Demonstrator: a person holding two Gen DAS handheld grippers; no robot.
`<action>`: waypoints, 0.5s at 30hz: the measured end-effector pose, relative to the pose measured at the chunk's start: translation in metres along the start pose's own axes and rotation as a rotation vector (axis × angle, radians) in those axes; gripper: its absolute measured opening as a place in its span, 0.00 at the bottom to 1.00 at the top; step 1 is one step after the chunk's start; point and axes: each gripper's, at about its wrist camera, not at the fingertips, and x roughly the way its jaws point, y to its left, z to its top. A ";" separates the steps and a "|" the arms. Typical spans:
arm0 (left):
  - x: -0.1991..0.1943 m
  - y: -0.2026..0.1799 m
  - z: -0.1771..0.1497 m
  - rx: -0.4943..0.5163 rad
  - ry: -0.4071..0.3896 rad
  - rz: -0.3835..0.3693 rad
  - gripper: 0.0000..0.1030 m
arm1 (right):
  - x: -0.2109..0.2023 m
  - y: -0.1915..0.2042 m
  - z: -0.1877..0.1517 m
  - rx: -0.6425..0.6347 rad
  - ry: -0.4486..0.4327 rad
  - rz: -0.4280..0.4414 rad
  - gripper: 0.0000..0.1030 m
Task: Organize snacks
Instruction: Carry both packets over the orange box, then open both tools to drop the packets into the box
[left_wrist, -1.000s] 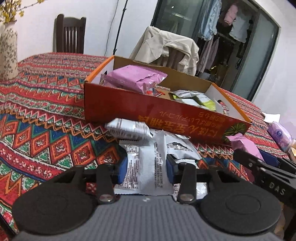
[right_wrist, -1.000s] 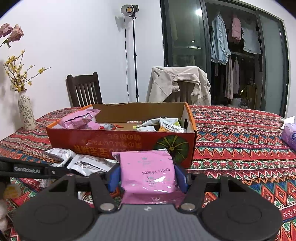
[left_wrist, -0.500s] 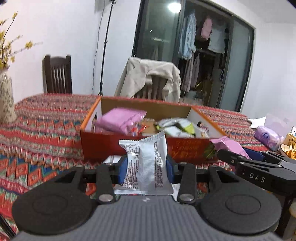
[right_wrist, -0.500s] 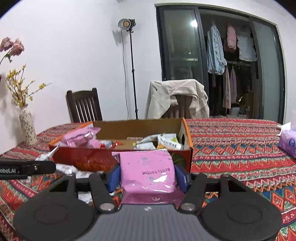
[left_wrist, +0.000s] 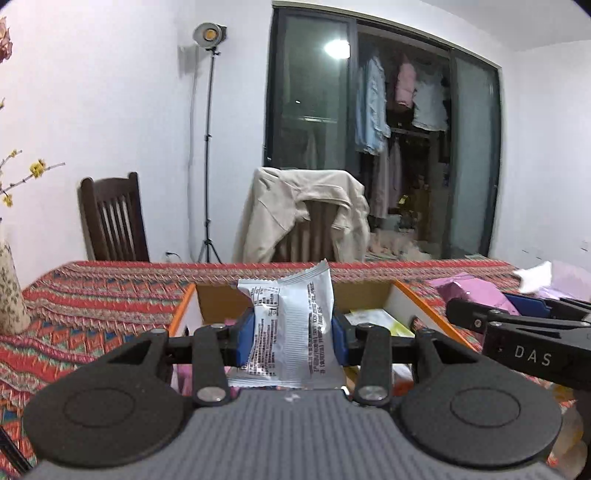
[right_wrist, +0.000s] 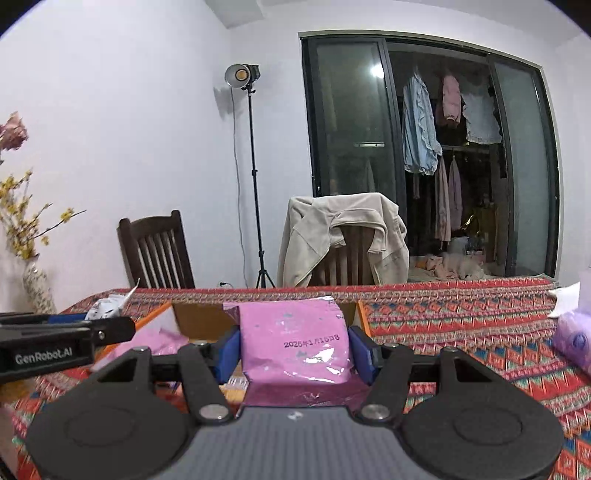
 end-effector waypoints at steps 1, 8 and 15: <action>0.005 0.000 0.003 -0.002 -0.004 0.009 0.41 | 0.006 0.000 0.004 -0.001 -0.001 -0.004 0.59; 0.043 0.005 0.018 -0.042 -0.030 0.072 0.41 | 0.050 0.003 0.016 0.008 -0.002 -0.042 0.59; 0.066 0.006 0.020 -0.030 -0.064 0.104 0.41 | 0.080 0.000 0.011 0.011 -0.009 -0.062 0.59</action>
